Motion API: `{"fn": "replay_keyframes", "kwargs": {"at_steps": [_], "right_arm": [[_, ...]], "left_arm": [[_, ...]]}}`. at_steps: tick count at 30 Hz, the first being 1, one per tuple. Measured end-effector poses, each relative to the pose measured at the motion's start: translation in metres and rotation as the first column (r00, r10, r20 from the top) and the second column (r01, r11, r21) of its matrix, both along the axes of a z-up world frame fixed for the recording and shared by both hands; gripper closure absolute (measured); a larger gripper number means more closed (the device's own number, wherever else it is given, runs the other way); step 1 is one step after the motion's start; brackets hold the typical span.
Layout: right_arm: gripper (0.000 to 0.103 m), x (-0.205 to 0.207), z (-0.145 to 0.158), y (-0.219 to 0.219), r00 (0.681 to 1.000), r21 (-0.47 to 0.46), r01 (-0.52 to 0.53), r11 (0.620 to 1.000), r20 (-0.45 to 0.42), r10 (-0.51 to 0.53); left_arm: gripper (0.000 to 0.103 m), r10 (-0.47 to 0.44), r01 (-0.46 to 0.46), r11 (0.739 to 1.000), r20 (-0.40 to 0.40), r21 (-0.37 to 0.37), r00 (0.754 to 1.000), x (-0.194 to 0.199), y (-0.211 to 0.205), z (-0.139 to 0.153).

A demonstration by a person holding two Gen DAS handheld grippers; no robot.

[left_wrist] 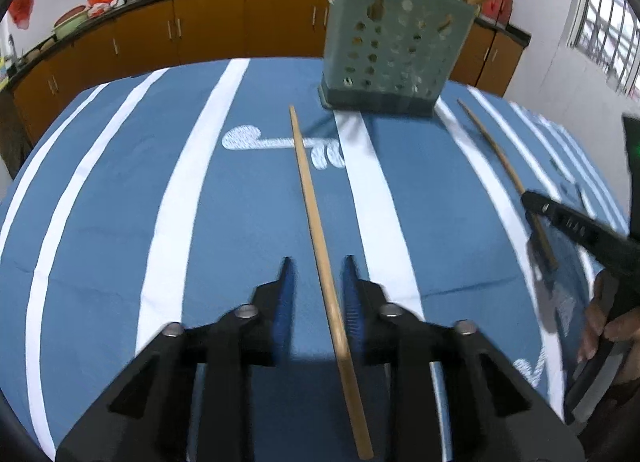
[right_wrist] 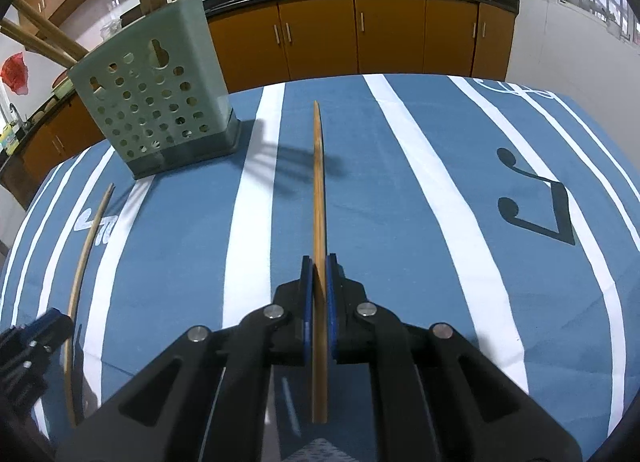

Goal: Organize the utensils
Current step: 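Grasp the last chopstick with the right tool while the left tool grasps another, then lift both chopsticks upright and carry them over the green holder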

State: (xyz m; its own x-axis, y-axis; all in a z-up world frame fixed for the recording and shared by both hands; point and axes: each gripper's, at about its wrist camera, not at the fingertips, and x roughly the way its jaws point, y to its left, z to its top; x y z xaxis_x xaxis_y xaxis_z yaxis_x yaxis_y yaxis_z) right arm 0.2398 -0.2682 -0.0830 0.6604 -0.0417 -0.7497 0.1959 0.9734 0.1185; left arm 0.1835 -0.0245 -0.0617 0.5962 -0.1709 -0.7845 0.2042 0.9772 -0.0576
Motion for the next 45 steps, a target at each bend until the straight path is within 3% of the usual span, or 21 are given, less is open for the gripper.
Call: {"fn": "replay_keyframes", "kwargs": {"at_steps": [3,15,45], "right_arm": [[0.095,0.001,0.000,0.002,1.000,0.002,-0.015,1.000,0.000,0.015],[0.095,0.004,0.000,0.014,0.997,0.002,-0.074,0.997,-0.001,0.074],[0.095,0.003,0.000,0.014,0.997,-0.009,-0.074,0.997,-0.006,0.074]], "left_arm": [[0.095,0.005,-0.005,0.999,0.011,0.043,1.000,0.003,-0.002,-0.001],[0.095,0.120,-0.121,0.992,0.026,0.047,0.992,0.055,0.037,-0.001],[0.095,0.125,-0.127,0.990,0.035,0.064,0.992,0.055,0.036,-0.002]]}}
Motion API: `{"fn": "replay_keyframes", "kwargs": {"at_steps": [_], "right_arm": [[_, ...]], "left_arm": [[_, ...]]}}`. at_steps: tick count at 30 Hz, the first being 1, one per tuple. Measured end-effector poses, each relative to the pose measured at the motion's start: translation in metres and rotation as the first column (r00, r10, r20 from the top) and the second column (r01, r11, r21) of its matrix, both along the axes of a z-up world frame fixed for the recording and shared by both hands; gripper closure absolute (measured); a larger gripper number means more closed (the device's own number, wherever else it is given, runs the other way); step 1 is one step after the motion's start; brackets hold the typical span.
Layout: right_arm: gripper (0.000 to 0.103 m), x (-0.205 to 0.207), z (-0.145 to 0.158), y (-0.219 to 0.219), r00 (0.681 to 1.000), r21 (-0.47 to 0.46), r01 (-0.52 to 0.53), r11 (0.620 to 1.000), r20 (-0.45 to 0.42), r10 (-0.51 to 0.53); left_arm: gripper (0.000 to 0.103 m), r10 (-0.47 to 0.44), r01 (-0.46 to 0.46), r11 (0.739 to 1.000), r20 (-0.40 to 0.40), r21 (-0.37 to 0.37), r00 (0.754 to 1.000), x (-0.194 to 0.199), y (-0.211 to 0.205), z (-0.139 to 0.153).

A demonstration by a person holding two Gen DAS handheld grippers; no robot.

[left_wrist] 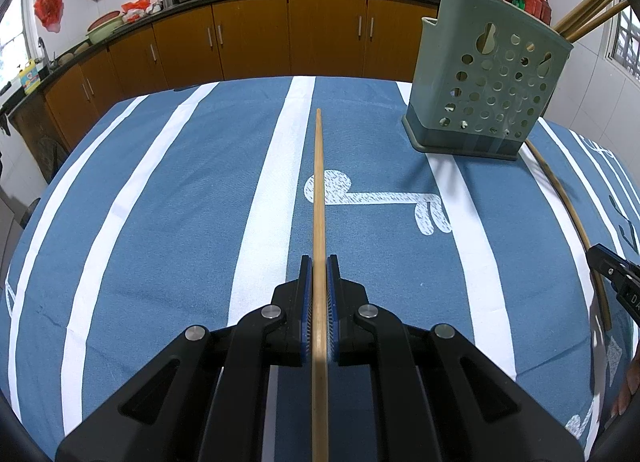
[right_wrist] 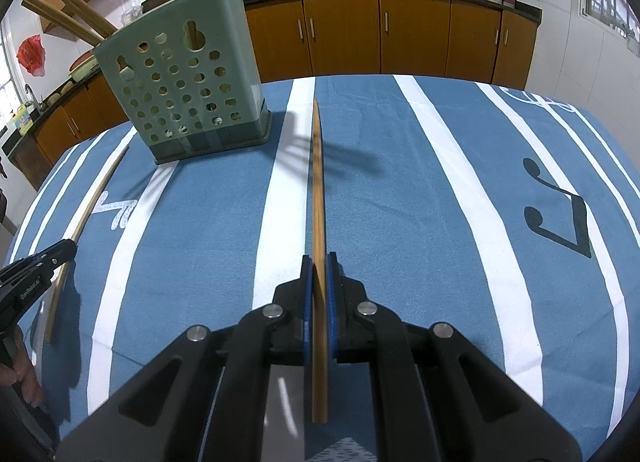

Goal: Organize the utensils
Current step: 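Lift both chopsticks upright and carry them over the green holder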

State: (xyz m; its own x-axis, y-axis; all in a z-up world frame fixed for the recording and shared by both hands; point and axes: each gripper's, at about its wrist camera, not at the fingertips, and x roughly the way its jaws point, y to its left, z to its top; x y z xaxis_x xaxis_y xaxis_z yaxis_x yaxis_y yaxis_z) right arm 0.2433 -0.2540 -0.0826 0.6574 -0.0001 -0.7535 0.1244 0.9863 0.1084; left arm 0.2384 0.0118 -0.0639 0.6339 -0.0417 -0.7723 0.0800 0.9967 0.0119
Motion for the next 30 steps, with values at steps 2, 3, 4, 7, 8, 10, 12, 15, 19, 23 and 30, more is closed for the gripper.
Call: {"fn": "replay_keyframes", "kwargs": {"at_steps": [2,3,4,7,8,10,12,15,19,23,30], "right_arm": [[0.095,0.000,0.000,0.000,1.000,-0.001,0.000,1.000,0.000,0.000],[0.095,0.000,0.000,0.000,1.000,-0.001,0.000,1.000,0.000,0.000],[0.095,0.000,0.000,0.000,1.000,-0.001,0.000,1.000,0.000,0.000],[0.095,-0.001,0.000,0.000,1.000,-0.006,-0.003,1.000,-0.001,0.003],[0.095,-0.001,0.000,0.000,1.000,-0.010,-0.005,1.000,-0.002,0.005],[0.095,-0.002,0.001,0.001,1.000,-0.013,-0.008,1.000,-0.002,0.008],[0.095,-0.002,0.001,0.000,1.000,-0.014,-0.008,1.000,-0.003,0.008],[0.095,-0.002,0.000,0.000,1.000,-0.012,-0.008,1.000,-0.002,0.008],[0.095,-0.002,0.000,0.000,1.000,-0.008,-0.011,1.000,-0.001,0.011],[0.095,-0.003,0.002,-0.001,1.000,-0.010,-0.025,1.000,0.002,0.025],[0.095,-0.022,0.039,-0.016,0.993,0.015,-0.011,1.000,0.117,0.009]], "left_arm": [[0.095,0.000,0.000,1.000,0.000,0.000,1.000,0.000,0.000,0.000],[0.095,0.000,0.000,1.000,0.000,0.000,1.000,0.000,0.000,0.000],[0.095,0.000,0.000,1.000,0.000,0.000,1.000,0.000,0.000,0.000],[0.095,-0.001,0.001,1.000,0.000,0.002,1.000,0.000,0.000,0.000],[0.095,-0.002,0.002,1.000,0.000,0.009,1.000,-0.001,-0.001,0.000],[0.095,-0.004,0.004,1.000,0.000,0.017,1.000,-0.003,0.000,0.000],[0.095,-0.004,0.004,1.000,0.000,0.020,1.000,-0.005,0.000,0.000],[0.095,0.001,-0.001,1.000,-0.001,0.022,1.000,-0.007,0.000,0.000],[0.095,0.002,-0.002,1.000,-0.001,0.028,1.000,-0.008,-0.002,0.000],[0.096,-0.024,0.025,0.998,-0.005,0.050,1.000,-0.008,-0.003,0.001],[0.096,-0.023,0.024,1.000,0.023,-0.019,0.999,-0.013,0.016,0.030]]}}
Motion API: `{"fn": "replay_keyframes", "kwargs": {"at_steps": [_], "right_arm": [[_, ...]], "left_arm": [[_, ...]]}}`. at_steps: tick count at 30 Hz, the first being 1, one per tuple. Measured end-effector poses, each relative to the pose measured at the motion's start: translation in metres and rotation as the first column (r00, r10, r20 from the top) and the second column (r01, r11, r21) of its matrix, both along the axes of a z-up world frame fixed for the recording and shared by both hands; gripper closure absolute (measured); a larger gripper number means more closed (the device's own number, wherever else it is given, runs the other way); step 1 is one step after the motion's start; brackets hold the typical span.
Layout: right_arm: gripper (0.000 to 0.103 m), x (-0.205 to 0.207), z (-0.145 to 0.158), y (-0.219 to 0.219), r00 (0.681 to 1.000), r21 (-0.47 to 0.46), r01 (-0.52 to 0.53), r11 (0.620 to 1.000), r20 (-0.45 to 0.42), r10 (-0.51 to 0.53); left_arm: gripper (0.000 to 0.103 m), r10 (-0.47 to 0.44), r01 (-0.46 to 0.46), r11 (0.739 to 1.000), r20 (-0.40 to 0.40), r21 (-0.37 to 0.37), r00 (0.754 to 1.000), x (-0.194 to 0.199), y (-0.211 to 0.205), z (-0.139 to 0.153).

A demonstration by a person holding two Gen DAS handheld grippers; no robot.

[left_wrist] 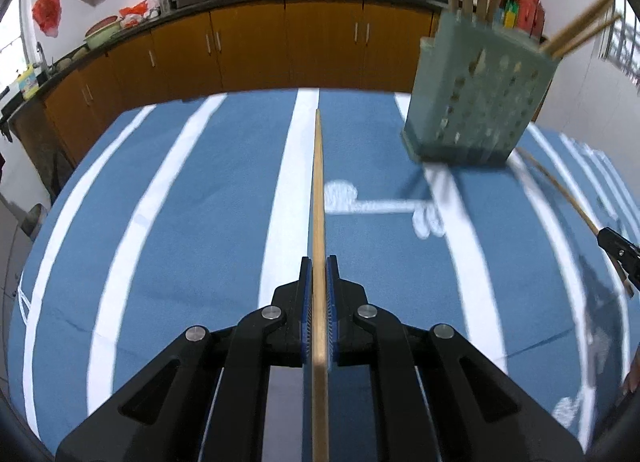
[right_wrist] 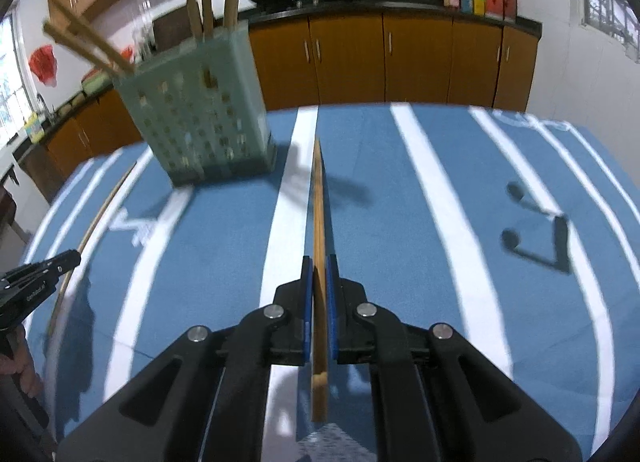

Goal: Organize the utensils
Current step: 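Lift both chopsticks upright and carry them over the green holder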

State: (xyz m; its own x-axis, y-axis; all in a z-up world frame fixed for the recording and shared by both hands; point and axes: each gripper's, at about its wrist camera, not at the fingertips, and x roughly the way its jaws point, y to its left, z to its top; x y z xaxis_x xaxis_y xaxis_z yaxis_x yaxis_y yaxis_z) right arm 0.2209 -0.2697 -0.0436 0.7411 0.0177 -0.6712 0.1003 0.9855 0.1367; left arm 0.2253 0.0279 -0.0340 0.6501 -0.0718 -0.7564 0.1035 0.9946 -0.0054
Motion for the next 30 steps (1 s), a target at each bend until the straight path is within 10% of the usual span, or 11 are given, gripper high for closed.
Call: {"fn": "replay_keyframes", "kwargs": {"at_steps": [12,30], "right_arm": [[0.095,-0.021,0.072,-0.016,0.980,-0.005,0.026,1.000,0.196,-0.025],[0.095,-0.023,0.066,-0.009,0.982,0.007,0.018,1.000,0.190,-0.019]], "left_arm": [[0.096,-0.074,0.081,0.995,0.105,-0.062,0.992,-0.014,0.006,0.062],[0.095,-0.023,0.023,1.000,-0.054,-0.006,0.998,-0.005,0.002,-0.026]]}}
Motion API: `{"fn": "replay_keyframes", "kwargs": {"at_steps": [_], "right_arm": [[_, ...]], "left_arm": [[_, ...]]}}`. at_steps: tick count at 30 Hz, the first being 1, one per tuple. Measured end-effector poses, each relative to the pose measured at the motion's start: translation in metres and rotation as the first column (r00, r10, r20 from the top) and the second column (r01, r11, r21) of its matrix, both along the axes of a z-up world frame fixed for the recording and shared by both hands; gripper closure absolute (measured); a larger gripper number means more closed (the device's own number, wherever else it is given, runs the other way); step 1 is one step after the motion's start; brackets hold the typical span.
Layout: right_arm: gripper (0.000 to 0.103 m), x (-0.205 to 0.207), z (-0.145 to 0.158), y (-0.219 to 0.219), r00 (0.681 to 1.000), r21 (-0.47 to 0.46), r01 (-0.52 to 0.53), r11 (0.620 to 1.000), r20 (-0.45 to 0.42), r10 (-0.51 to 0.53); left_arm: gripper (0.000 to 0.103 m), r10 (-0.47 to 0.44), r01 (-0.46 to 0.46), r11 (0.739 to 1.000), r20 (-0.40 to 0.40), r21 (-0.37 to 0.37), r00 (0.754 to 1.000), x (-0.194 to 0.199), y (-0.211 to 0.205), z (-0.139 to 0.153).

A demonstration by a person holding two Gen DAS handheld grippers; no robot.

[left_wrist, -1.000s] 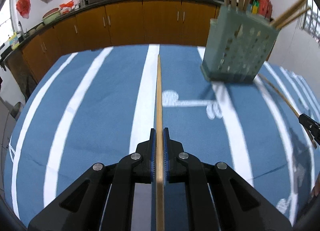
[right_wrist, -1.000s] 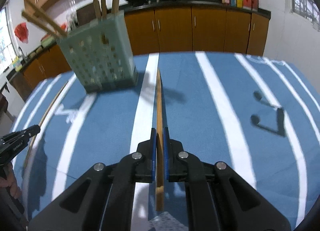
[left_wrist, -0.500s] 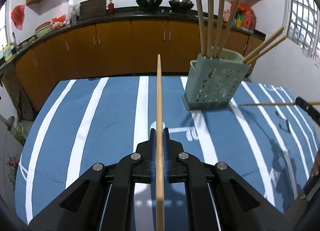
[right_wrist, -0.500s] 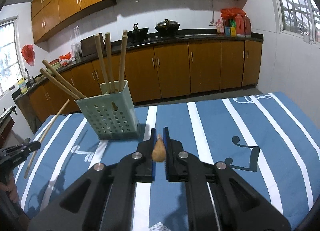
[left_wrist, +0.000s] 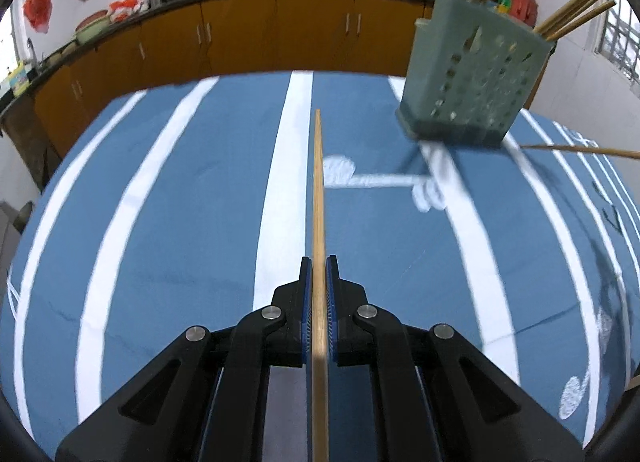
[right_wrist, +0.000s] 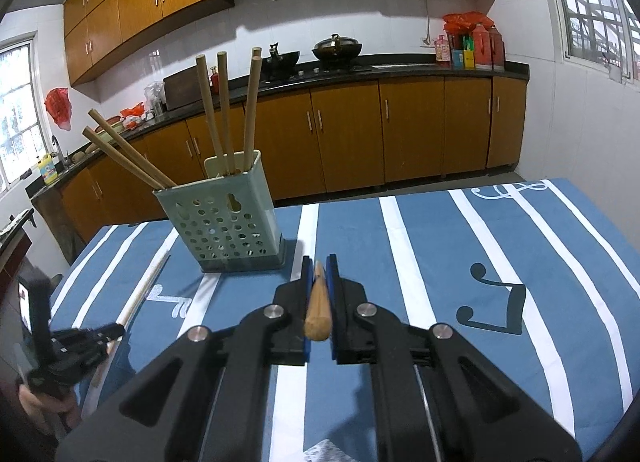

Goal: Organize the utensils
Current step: 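Lift both chopsticks upright and carry them over the green holder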

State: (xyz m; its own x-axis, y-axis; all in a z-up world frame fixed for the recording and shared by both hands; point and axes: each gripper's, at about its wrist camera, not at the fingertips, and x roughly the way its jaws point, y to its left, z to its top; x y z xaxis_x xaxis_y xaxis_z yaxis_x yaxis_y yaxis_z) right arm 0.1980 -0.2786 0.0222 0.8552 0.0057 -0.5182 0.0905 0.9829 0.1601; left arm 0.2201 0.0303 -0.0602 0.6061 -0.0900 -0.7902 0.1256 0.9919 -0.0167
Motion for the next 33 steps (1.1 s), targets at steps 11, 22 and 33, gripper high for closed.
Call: {"fn": "replay_keyframes", "kwargs": {"at_steps": [11,22,33], "right_arm": [[0.095,0.001,-0.003,0.002,1.000,0.005,-0.006,1.000,-0.008,0.006],[0.095,-0.005,0.013,-0.001,0.999,-0.006,-0.004,1.000,0.046,0.004],[0.095,-0.015,0.053,-0.003,0.989,-0.014,-0.008,1.000,0.147,0.010]], "left_arm": [[0.077,0.012,-0.013,0.999,0.021,0.034,1.000,-0.033,0.002,0.004],[0.096,-0.017,0.016,0.999,0.034,0.039,0.999,-0.040,0.009,0.020],[0.096,0.004,0.013,0.998,0.240,-0.069,0.971,-0.037,0.028,0.115]]}}
